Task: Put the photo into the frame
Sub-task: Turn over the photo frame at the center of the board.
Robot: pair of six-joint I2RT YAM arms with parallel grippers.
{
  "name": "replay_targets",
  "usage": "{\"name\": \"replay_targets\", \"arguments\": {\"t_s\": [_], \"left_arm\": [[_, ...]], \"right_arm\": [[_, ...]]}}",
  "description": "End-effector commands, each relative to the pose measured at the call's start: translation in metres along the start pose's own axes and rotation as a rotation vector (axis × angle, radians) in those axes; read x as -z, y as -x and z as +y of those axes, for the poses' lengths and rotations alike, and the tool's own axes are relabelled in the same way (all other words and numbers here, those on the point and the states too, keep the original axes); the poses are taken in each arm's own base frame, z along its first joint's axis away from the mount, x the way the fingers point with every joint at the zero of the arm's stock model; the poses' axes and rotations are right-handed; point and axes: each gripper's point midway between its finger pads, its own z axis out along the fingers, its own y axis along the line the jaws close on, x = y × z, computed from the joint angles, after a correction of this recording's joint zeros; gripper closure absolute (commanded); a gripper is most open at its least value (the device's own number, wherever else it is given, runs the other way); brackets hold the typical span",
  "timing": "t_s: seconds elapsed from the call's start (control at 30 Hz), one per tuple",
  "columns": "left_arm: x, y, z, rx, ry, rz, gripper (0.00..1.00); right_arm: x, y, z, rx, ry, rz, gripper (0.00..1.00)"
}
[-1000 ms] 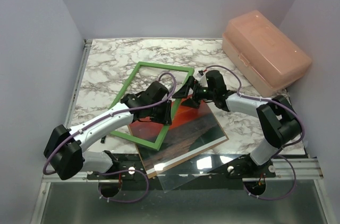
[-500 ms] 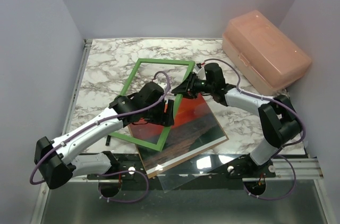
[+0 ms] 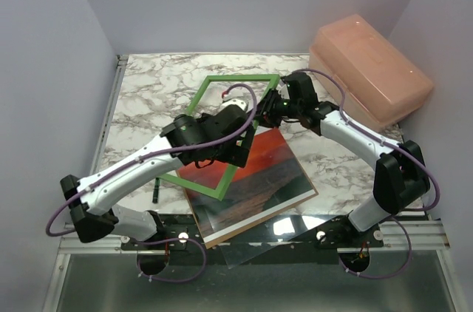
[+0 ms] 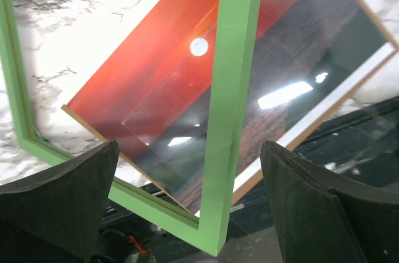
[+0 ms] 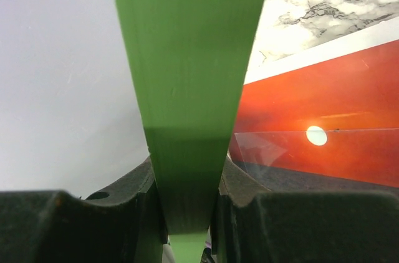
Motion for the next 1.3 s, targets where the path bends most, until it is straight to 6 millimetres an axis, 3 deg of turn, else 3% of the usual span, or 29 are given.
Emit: {"name": "replay_targets", "arguments": {"t_s": [0.0,0.17,0.27,0.5,0.6,0.7,0.83,1.0,1.07,1.13,1.27], "left_arm": [[-0.004,-0.002,0.015,-0.122,0.249,0.026,0.02],[-0.017,-0.004,0.006,-0.211,0.403,0.066,0.02],[-0.027,-0.011,-0.001,-0.254,0.453,0.086,0.07],[-0.051,-0.03,0.002,-0.3,0.504,0.132,0.37],[-0.051,-0.031,0.005,-0.301,0.52,0.13,0.51],[-0.051,-0.031,0.01,-0.317,0.548,0.131,0.56],[-0.043,-0.03,0.027,-0.343,0.669,0.143,0.73],[-0.037,-0.027,0.038,-0.341,0.701,0.136,0.9],[-0.034,-0.024,0.043,-0.327,0.704,0.127,1.0],[-0.03,-0.02,0.048,-0.311,0.698,0.118,1.0],[-0.023,-0.007,0.055,-0.291,0.663,0.091,1.0]], "right_arm": [[0.009,0.014,-0.001,0.018,-0.067,-0.066,1.0],[0.009,0.012,0.0,0.005,-0.064,-0.056,1.0],[0.007,0.009,0.002,-0.007,-0.047,-0.042,1.0],[0.011,0.007,0.007,-0.011,-0.023,-0.033,1.0],[0.012,0.006,0.006,-0.008,-0.029,-0.034,1.0],[0.011,0.002,0.008,-0.019,-0.012,-0.016,0.99],[0.012,-0.002,0.013,-0.027,0.035,-0.003,0.98],[0.014,-0.003,0.021,-0.008,0.073,0.005,0.91],[0.015,-0.003,0.027,0.011,0.104,0.011,0.82],[0.018,-0.003,0.03,0.021,0.119,0.004,0.68],[0.026,0.001,0.035,0.046,0.128,-0.04,0.3]]}}
